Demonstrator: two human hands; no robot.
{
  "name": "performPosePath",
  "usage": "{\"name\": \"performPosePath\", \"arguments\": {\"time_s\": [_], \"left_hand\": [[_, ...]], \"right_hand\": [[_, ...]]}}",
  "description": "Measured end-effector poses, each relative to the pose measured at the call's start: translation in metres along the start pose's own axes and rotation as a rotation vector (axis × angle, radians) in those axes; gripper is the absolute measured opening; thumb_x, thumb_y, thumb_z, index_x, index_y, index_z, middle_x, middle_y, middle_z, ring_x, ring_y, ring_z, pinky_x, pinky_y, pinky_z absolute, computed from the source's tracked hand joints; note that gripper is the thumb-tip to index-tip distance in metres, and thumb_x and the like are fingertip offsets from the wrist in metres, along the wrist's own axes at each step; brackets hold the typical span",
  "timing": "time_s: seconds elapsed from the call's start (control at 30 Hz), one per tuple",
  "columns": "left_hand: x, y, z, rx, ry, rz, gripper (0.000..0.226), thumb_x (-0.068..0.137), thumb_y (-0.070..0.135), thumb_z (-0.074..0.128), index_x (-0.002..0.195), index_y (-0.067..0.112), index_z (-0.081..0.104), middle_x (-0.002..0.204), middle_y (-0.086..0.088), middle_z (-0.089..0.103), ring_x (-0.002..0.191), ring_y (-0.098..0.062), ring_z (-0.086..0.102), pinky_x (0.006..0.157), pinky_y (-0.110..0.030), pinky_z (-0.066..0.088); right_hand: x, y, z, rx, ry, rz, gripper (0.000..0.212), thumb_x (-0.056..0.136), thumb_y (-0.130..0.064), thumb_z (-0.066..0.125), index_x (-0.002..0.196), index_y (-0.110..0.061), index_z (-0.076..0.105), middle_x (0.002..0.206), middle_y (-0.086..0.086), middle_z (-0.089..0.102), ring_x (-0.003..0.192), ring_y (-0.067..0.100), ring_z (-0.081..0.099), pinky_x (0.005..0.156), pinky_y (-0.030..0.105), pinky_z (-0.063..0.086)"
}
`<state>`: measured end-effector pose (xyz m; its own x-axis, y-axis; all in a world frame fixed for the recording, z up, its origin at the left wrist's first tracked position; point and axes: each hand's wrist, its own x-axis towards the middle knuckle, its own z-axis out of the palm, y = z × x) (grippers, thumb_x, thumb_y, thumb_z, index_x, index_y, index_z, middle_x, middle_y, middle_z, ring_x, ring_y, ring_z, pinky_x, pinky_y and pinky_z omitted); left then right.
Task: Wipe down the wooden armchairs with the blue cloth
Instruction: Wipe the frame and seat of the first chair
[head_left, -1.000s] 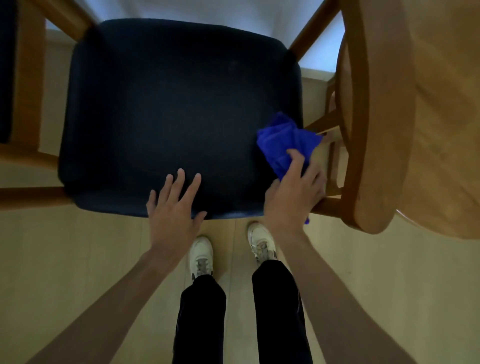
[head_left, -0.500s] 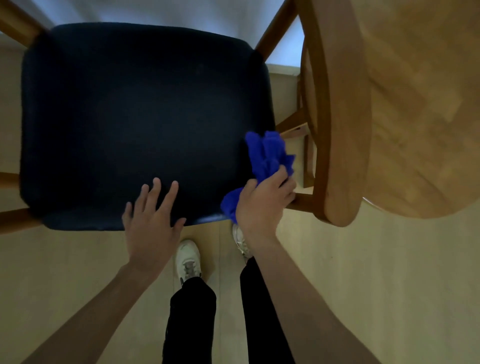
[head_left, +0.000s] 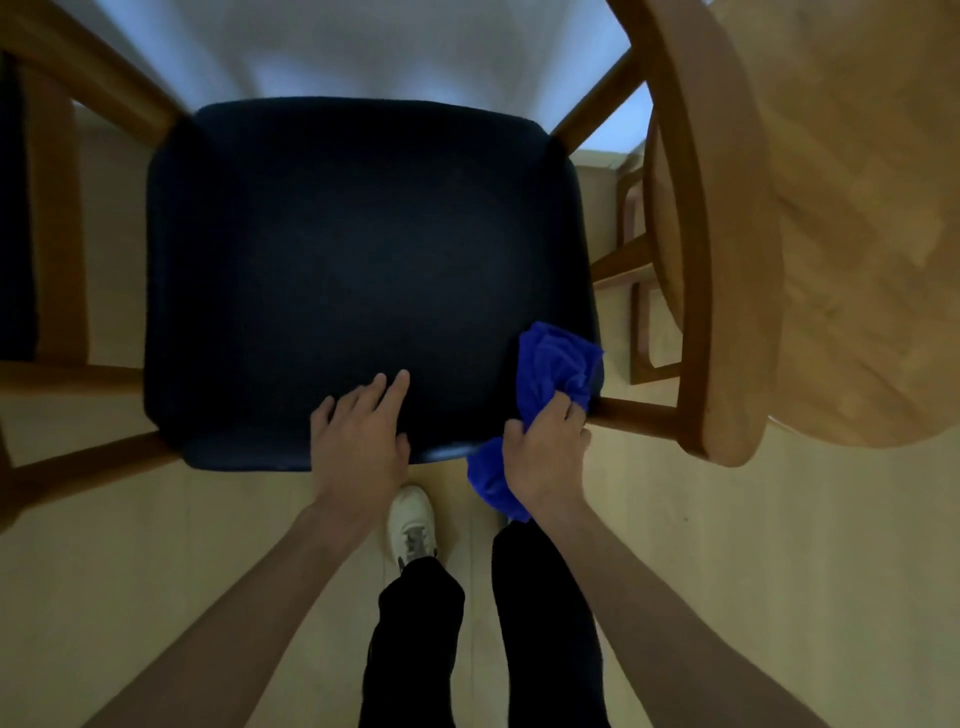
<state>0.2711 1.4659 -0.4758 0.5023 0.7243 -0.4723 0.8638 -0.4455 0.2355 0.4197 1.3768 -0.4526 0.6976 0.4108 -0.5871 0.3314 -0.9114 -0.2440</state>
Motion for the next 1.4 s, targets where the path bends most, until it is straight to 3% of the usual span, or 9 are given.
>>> {"name": "performPosePath", "arguments": {"time_s": [0.27,0.53,0.63,0.83,1.03,1.1,1.2,1.27,1.4], "left_hand": [[0.070,-0.014,-0.046,-0.044,0.007,0.049,0.077,0.085,0.031,0.071,0.150,0.024,0.031,0.153,-0.007,0.035,0.138,-0.027,0.036,0.104,-0.048,0.042],[0.097,-0.026,-0.039,0.234,-0.069,0.055,0.090,0.079,0.043,0.074,0.151,0.032,0.022,0.159,0.002,0.022,0.145,-0.022,0.026,0.115,-0.051,0.027],[0.100,-0.030,-0.039,0.234,-0.084,0.064,0.091,0.078,0.039,0.075,0.151,0.032,0.023,0.159,0.003,0.024,0.145,-0.022,0.026,0.115,-0.050,0.025],[0.096,-0.028,-0.033,0.150,-0.105,0.044,0.089,0.082,0.035,0.068,0.154,0.032,0.015,0.162,0.003,0.014,0.148,-0.023,0.015,0.119,-0.047,0.018],[0.092,-0.041,-0.043,-0.042,-0.115,0.128,0.078,0.082,0.028,0.067,0.151,0.026,0.031,0.159,-0.002,0.021,0.147,-0.023,0.019,0.119,-0.038,0.012],[0.085,-0.051,-0.046,-0.117,-0.069,0.127,0.071,0.084,0.023,0.067,0.149,0.022,0.037,0.156,-0.003,0.030,0.146,-0.021,0.023,0.119,-0.035,0.013],[0.074,-0.072,-0.050,-0.188,0.014,0.010,0.064,0.088,0.021,0.064,0.147,0.017,0.039,0.154,-0.004,0.036,0.145,-0.021,0.026,0.119,-0.037,0.018],[0.065,-0.091,-0.051,-0.231,0.066,-0.126,0.062,0.090,0.021,0.062,0.147,0.014,0.039,0.154,-0.006,0.034,0.146,-0.021,0.024,0.119,-0.040,0.022],[0.046,-0.130,-0.059,-0.343,0.141,-0.425,0.064,0.093,0.019,0.058,0.150,0.007,0.030,0.157,-0.009,0.027,0.146,-0.023,0.022,0.117,-0.039,0.024]], "right_hand": [[0.093,-0.065,-0.033,0.110,0.355,-0.105,0.064,0.095,-0.027,0.055,0.150,-0.013,0.026,0.158,0.013,0.020,0.139,0.033,0.028,0.111,0.042,0.032],[0.165,-0.091,-0.024,0.049,0.338,-0.011,0.073,0.093,-0.040,0.054,0.155,-0.020,0.020,0.161,0.008,0.014,0.133,0.036,0.029,0.101,0.041,0.038],[0.166,-0.115,-0.014,-0.025,0.343,-0.149,0.070,0.093,-0.034,0.053,0.154,-0.018,0.022,0.161,0.006,0.014,0.120,0.034,0.034,0.082,0.037,0.045],[0.159,-0.130,-0.001,-0.202,0.216,-0.557,0.072,0.089,-0.033,0.060,0.152,-0.019,0.027,0.162,0.002,0.016,0.120,0.033,0.037,0.090,0.039,0.050],[0.153,-0.135,-0.008,-0.313,-0.139,-1.061,0.075,0.090,-0.030,0.060,0.155,-0.022,0.022,0.164,-0.007,0.010,0.116,0.025,0.033,0.091,0.036,0.050],[0.166,-0.122,-0.026,-0.320,-0.115,-1.147,0.071,0.090,-0.023,0.059,0.154,-0.020,0.028,0.163,-0.003,0.018,0.116,0.025,0.036,0.096,0.034,0.044],[0.187,-0.118,-0.046,-0.096,0.160,-0.764,0.074,0.091,-0.019,0.059,0.155,-0.025,0.024,0.163,-0.001,0.018,0.130,0.025,0.032,0.100,0.025,0.026],[0.202,-0.124,-0.052,0.011,0.201,-0.503,0.073,0.094,-0.022,0.056,0.157,-0.023,0.017,0.164,0.001,0.013,0.141,0.030,0.024,0.109,0.033,0.023],[0.204,-0.147,-0.037,-0.085,0.183,-0.473,0.067,0.098,-0.026,0.050,0.156,-0.015,0.017,0.164,0.004,0.012,0.143,0.033,0.020,0.110,0.035,0.020]]}}
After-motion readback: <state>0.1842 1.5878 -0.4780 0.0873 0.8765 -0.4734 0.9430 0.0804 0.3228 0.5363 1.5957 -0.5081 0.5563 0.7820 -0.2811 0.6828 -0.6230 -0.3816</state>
